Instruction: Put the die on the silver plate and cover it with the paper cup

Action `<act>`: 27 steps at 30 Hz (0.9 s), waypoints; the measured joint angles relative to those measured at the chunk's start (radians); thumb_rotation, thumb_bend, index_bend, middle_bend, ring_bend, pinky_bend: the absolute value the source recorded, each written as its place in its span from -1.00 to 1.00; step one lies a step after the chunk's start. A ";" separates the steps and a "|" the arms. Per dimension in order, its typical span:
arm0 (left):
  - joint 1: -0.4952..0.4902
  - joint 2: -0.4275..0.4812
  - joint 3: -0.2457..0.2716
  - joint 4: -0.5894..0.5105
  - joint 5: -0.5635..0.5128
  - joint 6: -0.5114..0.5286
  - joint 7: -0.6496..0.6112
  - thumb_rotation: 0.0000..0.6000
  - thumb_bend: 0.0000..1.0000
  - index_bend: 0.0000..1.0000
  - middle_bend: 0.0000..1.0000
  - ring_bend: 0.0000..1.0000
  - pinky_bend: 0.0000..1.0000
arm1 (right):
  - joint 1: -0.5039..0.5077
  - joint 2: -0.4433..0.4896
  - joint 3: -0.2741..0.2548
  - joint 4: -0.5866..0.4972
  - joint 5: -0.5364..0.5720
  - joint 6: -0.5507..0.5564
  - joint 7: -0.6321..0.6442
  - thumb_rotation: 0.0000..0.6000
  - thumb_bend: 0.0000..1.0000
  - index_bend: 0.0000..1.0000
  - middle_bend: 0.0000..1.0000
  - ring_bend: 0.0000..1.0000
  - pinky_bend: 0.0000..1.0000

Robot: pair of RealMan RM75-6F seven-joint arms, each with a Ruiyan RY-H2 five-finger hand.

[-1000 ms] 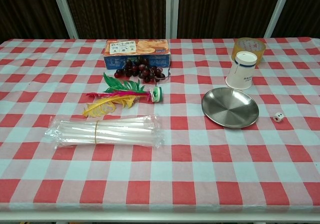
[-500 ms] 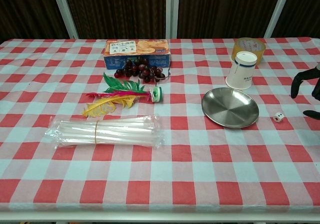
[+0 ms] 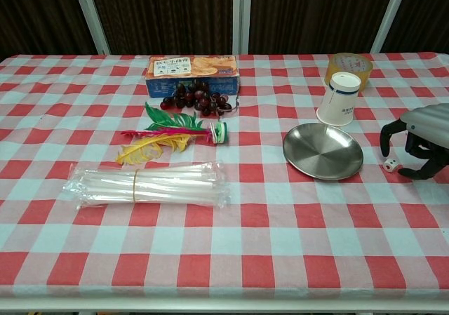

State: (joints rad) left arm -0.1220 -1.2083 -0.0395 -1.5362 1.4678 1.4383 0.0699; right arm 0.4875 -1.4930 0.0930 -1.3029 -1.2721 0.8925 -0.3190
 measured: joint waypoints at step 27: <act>0.011 0.002 0.002 0.004 -0.011 0.005 -0.004 1.00 -0.94 -0.53 -0.55 -0.76 -0.85 | 0.186 -0.105 0.070 0.048 0.007 -0.114 0.077 1.00 -0.34 0.12 0.88 0.83 1.00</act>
State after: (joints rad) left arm -0.1112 -1.2066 -0.0376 -1.5324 1.4568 1.4432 0.0654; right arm 0.6732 -1.5982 0.1633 -1.2548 -1.2651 0.7785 -0.2422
